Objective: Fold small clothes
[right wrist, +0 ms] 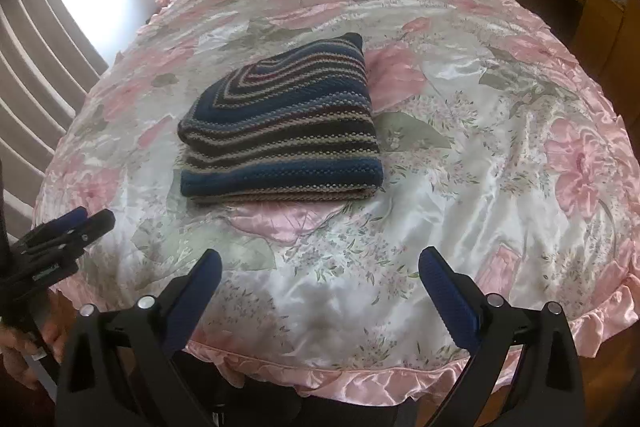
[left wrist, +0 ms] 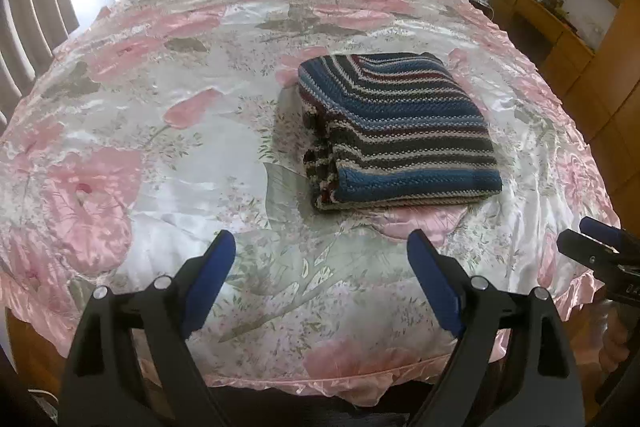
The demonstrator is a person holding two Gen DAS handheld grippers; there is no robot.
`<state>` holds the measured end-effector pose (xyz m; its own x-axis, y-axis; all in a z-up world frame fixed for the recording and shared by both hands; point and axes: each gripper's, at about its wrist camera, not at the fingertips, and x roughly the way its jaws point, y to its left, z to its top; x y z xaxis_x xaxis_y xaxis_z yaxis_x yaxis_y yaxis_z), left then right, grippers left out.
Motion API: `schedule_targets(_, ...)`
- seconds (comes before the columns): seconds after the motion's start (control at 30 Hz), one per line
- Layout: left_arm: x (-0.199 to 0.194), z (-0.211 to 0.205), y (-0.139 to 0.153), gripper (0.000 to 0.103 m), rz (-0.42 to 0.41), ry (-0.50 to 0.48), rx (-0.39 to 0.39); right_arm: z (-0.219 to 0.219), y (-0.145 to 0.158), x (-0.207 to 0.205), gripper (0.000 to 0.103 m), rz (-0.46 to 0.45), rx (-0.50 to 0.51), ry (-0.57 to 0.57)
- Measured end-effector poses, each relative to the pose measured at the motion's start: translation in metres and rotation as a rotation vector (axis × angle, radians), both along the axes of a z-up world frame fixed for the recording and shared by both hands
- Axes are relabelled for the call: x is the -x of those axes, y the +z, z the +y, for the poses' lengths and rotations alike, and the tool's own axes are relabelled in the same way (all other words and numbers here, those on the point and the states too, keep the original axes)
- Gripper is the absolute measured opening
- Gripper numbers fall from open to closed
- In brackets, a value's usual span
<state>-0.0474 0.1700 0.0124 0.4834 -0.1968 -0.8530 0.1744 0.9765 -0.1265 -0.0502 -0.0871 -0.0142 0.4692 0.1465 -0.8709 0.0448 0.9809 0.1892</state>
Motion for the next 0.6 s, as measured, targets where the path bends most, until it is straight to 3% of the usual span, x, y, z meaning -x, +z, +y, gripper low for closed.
schedule_targets(0.6, 0.021, 0.002, 0.024, 0.089, -0.072, 0.018, -0.042, 0.023, 0.019, 0.011, 0.099, -0.024, 0.033, 0.023)
